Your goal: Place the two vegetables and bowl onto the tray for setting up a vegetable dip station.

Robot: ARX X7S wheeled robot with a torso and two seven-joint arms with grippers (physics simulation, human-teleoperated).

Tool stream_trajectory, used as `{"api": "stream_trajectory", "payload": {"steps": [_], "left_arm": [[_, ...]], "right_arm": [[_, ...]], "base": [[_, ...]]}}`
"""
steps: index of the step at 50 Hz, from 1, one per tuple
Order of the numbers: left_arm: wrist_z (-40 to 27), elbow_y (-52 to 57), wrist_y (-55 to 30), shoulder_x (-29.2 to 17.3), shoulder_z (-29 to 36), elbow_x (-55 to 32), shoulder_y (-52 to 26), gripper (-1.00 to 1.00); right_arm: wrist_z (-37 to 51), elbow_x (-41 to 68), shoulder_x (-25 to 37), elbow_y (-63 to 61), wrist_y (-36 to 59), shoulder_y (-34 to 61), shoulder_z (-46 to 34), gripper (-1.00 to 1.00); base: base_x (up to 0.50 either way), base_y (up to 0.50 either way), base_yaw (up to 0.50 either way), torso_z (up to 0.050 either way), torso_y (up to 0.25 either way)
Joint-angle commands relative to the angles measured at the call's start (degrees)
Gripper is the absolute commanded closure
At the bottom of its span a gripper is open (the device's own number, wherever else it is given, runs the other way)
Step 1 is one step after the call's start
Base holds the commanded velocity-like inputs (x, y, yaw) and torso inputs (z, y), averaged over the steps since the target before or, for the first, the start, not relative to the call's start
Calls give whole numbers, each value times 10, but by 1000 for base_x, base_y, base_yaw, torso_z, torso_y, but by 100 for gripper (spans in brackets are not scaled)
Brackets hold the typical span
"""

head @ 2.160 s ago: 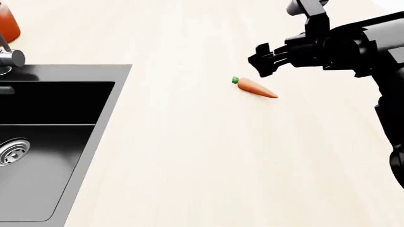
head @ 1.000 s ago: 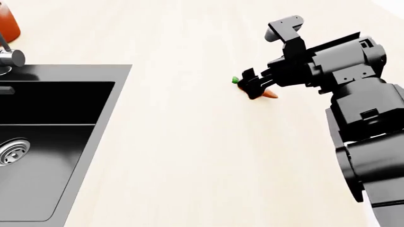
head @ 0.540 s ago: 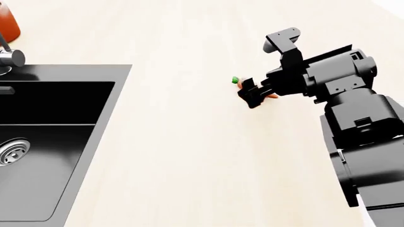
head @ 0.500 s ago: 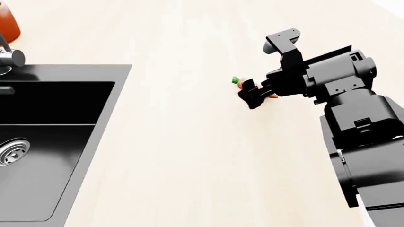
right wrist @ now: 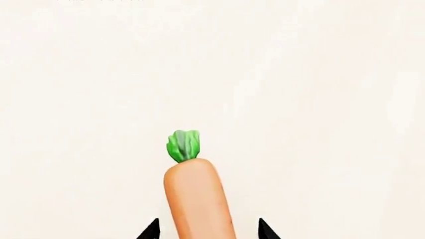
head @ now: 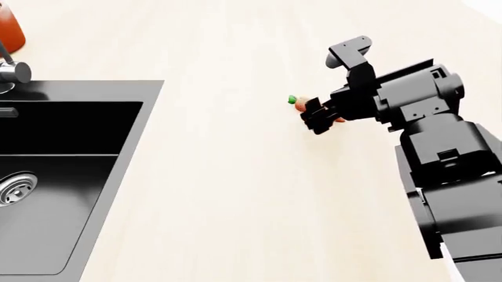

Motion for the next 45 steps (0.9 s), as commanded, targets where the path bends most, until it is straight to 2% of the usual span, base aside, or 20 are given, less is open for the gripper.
{"api": "stream_trajectory", "payload": {"steps": [1,14,19,25,29,33,35,38,39,41,43,44,45], "left_arm": [[0,-1,1,0,-1,0,-1,-100],[-3,-1,1,1,-2,-6,-2,-100],[-1,-2,3,-1,-2,-3,1,-100],[-3,-3,2,-3,-2,-2,1,-100],[-4,-2,3,-3,-2,-3,4,-100],[-5,-2,2,-3,-2,-5,2,-100],[-4,-1,3,-3,-2,-2,3,-100],[-8,-1,-1,-1,-1,-8,-5,-100],[-8,-1,-1,-1,-1,-8,-5,-100],[-6,-3,-2,-2,-1,-7,-5,-100],[-7,-4,-2,-3,-1,-9,-7,-100],[-7,-4,-3,-4,-1,-8,-7,-100],[-6,-3,-2,-4,-1,-5,-3,-100]], "right_arm": [[-3,4,-4,6,2,-12,20,100],[6,3,-1,2,0,-3,31,100],[20,16,7,-35,22,-3,49,100],[90,43,34,-256,132,-24,106,100],[217,67,39,-457,232,-39,234,100],[280,74,28,-654,350,-68,300,100],[299,74,22,-744,401,-73,312,100],[328,74,23,-867,484,-60,286,100],[362,111,23,-871,485,-57,300,100],[534,282,70,-890,485,-33,301,100],[706,454,82,-889,484,-13,319,100],[757,540,87,-886,484,-6,316,100],[772,582,90,-892,482,7,312,100]], "base": [[0,0,0,0,0],[0,0,0,0,0],[0,0,0,0,0],[0,0,0,0,0],[0,0,0,0,0],[0,0,0,0,0],[0,0,0,0,0],[0,0,0,0,0],[0,0,0,0,0],[0,0,0,0,0],[0,0,0,0,0],[0,0,0,0,0],[0,0,0,0,0]]}}
